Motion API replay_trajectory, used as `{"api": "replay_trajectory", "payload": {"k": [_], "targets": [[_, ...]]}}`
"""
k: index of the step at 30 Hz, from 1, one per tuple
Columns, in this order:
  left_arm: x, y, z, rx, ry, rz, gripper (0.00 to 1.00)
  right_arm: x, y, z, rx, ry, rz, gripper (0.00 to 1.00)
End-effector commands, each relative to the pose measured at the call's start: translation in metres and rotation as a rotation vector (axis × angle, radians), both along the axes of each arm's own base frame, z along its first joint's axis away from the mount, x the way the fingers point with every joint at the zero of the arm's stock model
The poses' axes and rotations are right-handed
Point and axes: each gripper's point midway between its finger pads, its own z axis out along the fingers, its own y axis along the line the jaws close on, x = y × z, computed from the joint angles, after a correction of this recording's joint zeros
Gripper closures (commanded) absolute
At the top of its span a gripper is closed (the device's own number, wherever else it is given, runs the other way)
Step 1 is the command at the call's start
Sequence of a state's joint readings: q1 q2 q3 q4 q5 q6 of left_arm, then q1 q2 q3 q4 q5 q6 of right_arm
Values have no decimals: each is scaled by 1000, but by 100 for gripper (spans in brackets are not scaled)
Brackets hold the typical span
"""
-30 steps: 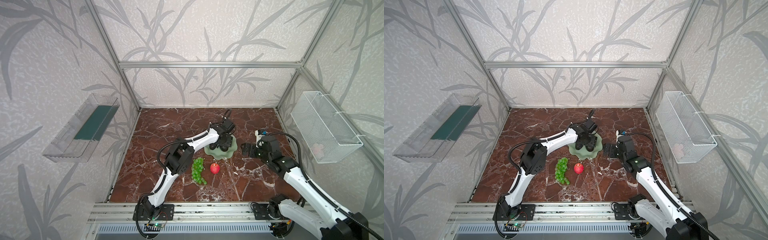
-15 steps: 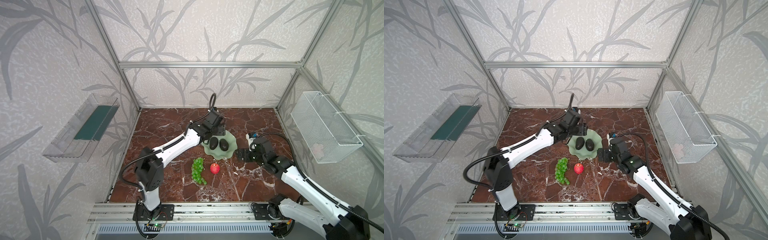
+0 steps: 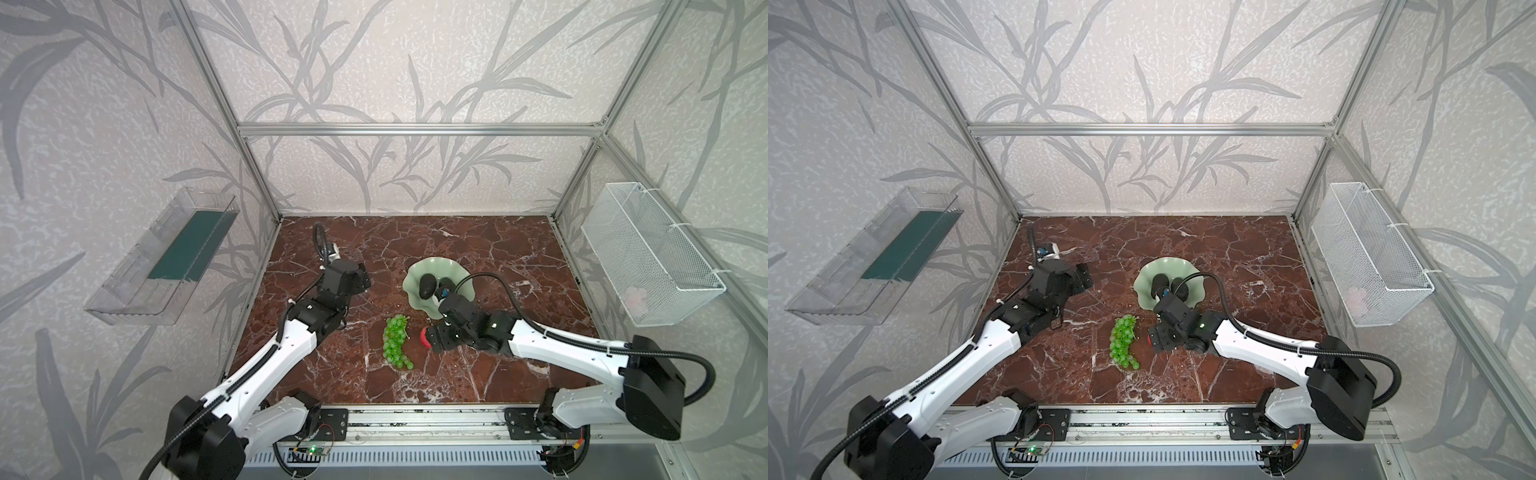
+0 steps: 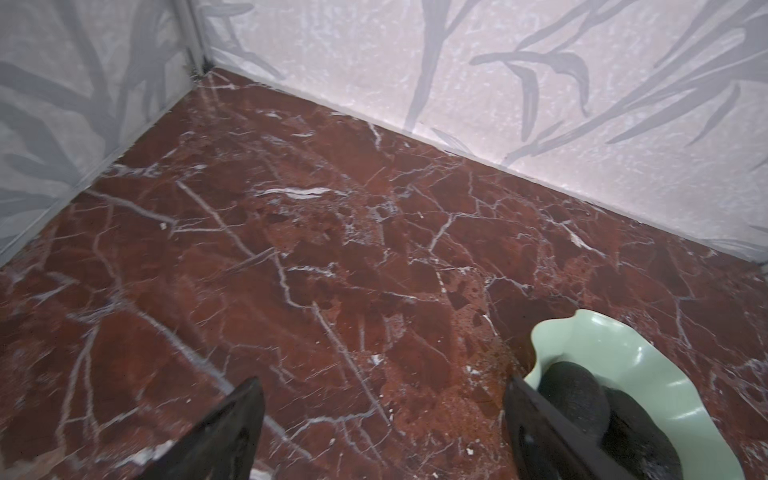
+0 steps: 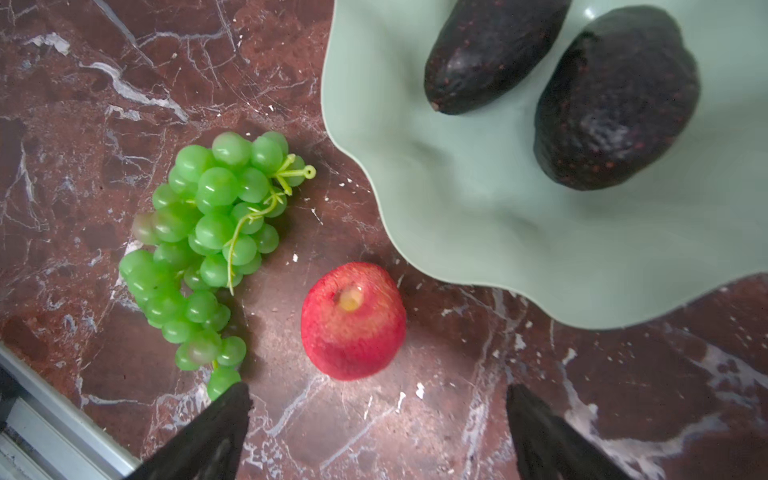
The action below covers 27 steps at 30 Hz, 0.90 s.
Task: Place and organize the fake fruits in the fruit bowl
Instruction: 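Grasp the red apple with the right gripper while the left arm withdraws, then place the red apple into the bowl and open the right gripper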
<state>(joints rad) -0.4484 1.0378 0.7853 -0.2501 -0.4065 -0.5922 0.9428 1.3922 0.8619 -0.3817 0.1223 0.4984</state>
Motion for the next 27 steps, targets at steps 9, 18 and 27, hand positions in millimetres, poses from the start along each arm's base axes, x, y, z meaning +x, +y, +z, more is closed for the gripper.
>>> {"api": "replay_trajectory", "payload": {"k": [9,18,27], "targets": [[-28,46,-15,-9,2,140,8,18,27,-26,-61,21,-20,7],[-28,51,-17,-10,11,141,8,16,30,-48,-125,45,-19,26],[-30,55,-21,-14,22,149,8,8,20,-15,-85,15,-16,49]]}}
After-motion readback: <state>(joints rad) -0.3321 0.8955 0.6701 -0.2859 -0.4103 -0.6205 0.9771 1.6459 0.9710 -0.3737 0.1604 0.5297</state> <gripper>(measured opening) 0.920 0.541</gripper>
